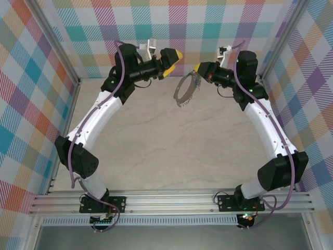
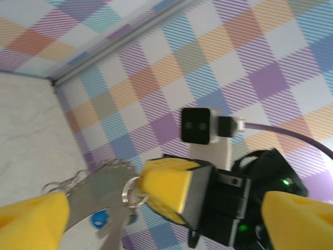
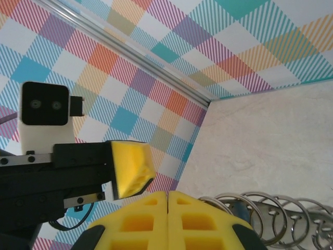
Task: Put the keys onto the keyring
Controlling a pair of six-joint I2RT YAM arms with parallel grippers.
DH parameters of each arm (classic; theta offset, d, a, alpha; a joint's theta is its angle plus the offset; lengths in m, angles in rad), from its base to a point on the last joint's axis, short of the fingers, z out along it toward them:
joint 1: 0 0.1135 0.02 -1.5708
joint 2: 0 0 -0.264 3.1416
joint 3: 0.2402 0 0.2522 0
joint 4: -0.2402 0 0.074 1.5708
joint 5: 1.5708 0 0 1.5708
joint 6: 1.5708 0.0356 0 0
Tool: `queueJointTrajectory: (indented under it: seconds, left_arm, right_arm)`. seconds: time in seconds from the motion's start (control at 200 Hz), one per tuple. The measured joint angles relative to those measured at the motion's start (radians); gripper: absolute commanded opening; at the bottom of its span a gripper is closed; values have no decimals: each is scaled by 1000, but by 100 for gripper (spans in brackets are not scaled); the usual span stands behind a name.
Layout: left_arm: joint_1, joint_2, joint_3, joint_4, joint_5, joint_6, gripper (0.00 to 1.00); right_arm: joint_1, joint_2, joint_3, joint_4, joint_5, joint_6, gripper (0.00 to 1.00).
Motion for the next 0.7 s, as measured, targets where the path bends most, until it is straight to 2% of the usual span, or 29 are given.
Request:
queueJointTrajectory:
  seconds: [0.135, 0.365, 0.505, 0.7]
  left_arm:
    - [3, -38, -8, -125, -130, 51, 100]
    - [4, -213, -173, -140, -351, 87, 100]
    - [4, -243, -167, -158, -396, 130, 100]
    - [4, -195, -116, -222, -380, 172, 100]
  right_arm:
    - [0, 0, 0, 0, -16, -11, 0]
    - [0, 2, -19, 23, -37, -10, 0]
    - [0, 19, -26, 40, -52, -9, 0]
    - [0, 32, -26, 50, -90, -11, 0]
